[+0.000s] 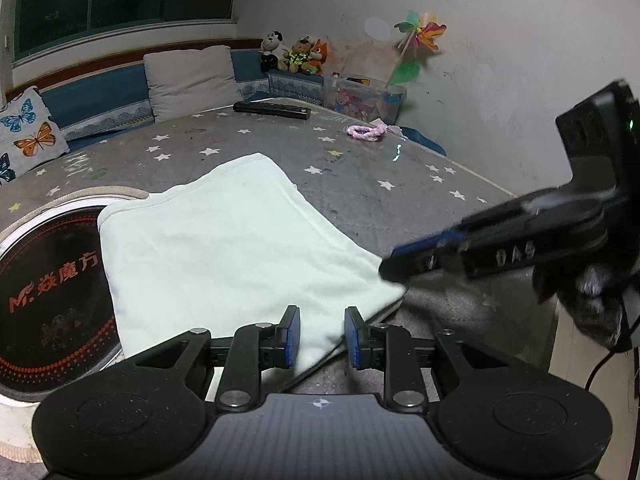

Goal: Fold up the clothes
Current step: 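Release the folded shirt and withdraw the right gripper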

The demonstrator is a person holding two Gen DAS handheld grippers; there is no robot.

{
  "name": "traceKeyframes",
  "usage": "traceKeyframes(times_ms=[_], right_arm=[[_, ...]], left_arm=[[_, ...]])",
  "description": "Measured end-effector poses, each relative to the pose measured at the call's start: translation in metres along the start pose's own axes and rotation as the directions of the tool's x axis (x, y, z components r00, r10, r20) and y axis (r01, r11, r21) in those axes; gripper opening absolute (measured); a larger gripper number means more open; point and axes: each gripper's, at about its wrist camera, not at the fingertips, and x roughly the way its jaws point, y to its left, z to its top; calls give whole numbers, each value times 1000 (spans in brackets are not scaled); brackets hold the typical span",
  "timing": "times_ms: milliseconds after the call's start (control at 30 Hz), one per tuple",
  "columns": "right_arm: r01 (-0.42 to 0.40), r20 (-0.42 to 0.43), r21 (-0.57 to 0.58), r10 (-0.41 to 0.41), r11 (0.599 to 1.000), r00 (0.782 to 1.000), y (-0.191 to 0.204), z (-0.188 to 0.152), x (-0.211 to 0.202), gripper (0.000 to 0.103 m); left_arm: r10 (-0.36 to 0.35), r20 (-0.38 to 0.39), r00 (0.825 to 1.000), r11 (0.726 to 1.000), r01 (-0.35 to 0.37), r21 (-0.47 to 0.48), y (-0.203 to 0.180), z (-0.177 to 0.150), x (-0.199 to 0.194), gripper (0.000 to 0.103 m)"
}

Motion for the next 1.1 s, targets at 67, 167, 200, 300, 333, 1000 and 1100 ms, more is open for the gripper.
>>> traceKeyframes(times_ms=[67, 167, 200, 300, 333, 1000, 1100], right_arm=[[-22, 35, -15, 23, 1000, 999, 4, 6, -4, 19], [-65, 64, -41, 67, 997, 996, 12, 14, -3, 19], [-84, 61, -50, 87, 995, 994, 14, 15, 1, 19], [-119, 23, -52, 120, 992, 992, 17, 15, 18, 19], [-103, 7, -44, 104, 994, 995, 14, 13, 23, 19], [-88, 3, 29, 88, 996, 996, -6, 44, 51, 23], [-59, -11, 56, 59, 997, 998, -19, 45, 56, 23]], left_arm=[[-3, 2, 1000, 1000, 3, 0, -1, 0, 0, 27], [-7, 0, 1000, 1000, 7, 0, -2, 0, 1, 28], [-8, 0, 1000, 1000, 8, 1, -2, 0, 1, 29], [-10, -1, 1000, 1000, 10, 2, -2, -1, 0, 31], [-8, -1, 1000, 1000, 8, 2, -1, -2, -1, 31], [32, -5, 999, 998, -32, -48, 26, 5, 8, 32], [35, -12, 999, 998, -35, -54, 32, 3, 7, 32]])
